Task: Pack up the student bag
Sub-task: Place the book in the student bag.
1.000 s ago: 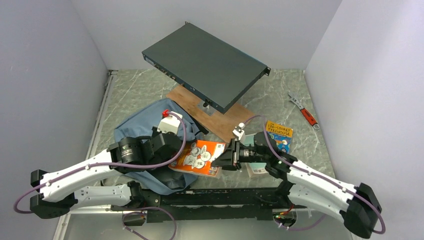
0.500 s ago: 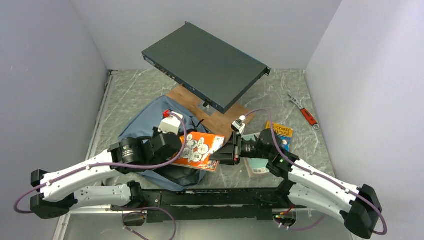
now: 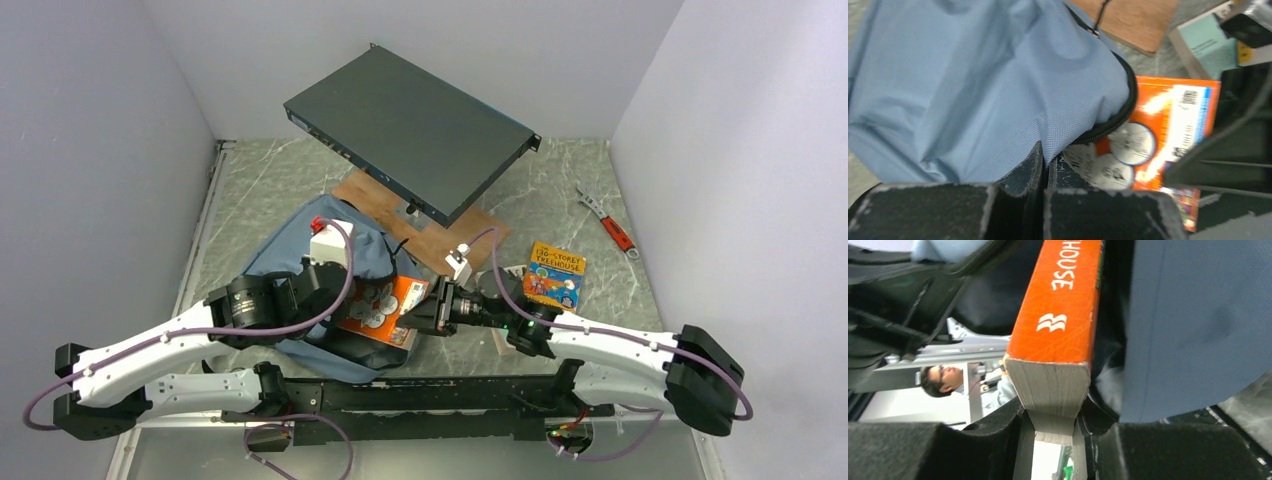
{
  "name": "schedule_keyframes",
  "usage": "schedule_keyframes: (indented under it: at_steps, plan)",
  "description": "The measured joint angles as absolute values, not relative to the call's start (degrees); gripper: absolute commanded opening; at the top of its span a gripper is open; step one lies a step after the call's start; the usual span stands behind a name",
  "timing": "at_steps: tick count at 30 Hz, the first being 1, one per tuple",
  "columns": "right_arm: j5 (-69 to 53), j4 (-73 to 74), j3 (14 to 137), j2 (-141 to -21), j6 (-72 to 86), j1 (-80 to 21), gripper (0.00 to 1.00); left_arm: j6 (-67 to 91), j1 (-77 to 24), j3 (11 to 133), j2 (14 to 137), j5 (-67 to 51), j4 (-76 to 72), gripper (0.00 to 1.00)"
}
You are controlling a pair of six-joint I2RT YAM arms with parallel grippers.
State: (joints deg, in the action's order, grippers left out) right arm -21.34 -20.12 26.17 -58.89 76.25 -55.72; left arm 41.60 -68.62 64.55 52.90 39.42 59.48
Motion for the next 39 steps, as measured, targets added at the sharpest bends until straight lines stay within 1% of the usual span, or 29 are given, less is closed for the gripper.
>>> schedule_keyframes:
  at_steps: [3, 7, 13, 19, 24, 28, 31, 32, 36, 39]
  plan:
    - [-17.1, -22.3, 26.1, -61.9, 74.4, -57.3, 0.0, 42.6, -68.6, 64.6, 52.4, 36.0, 57.4, 0.0]
    - [-11.3, -29.2, 26.0, -67.2, 74.1, -57.8, 0.0, 43.1, -68.6, 64.6, 52.1, 30.8, 52.8, 0.0]
    - [-7.7, -34.4, 26.1, -74.7, 74.1, -58.8, 0.0, 43.1, -68.6, 64.2, 51.9, 23.4, 46.2, 0.0]
    - [-9.3, -38.9, 26.2, -79.9, 73.6, -59.1, 0.0, 40.0, -68.7, 61.5, 51.1, 20.3, 42.2, 0.0]
    - [-15.1, -41.9, 29.1, -86.1, 72.9, -59.7, 0.0, 33.9, -68.7, 61.3, 50.5, 20.4, 40.8, 0.0]
    - [-18.6, -48.4, 31.6, -92.5, 73.0, -60.4, 0.0, 30.3, -68.7, 60.2, 49.6, 19.5, 39.4, 0.0]
    - [-18.5, -53.5, 31.8, -95.9, 73.6, -60.4, 0.0, 29.3, -68.7, 60.1, 49.5, 18.8, 39.5, 0.0]
    - [-18.0, -54.7, 31.8, -96.6, 73.8, -60.4, 0.04, 29.1, -68.6, 60.0, 49.5, 18.5, 39.4, 0.0]
    - [-17.2, -56.2, 32.6, -98.6, 73.6, -60.3, 0.17, 28.3, -68.6, 57.3, 48.4, 16.2, 36.7, 0.0]
    - [-18.1, -55.9, 35.0, -101.3, 73.4, -60.1, 0.43, 27.6, -68.6, 56.2, 48.2, 15.9, 36.5, 0.0]
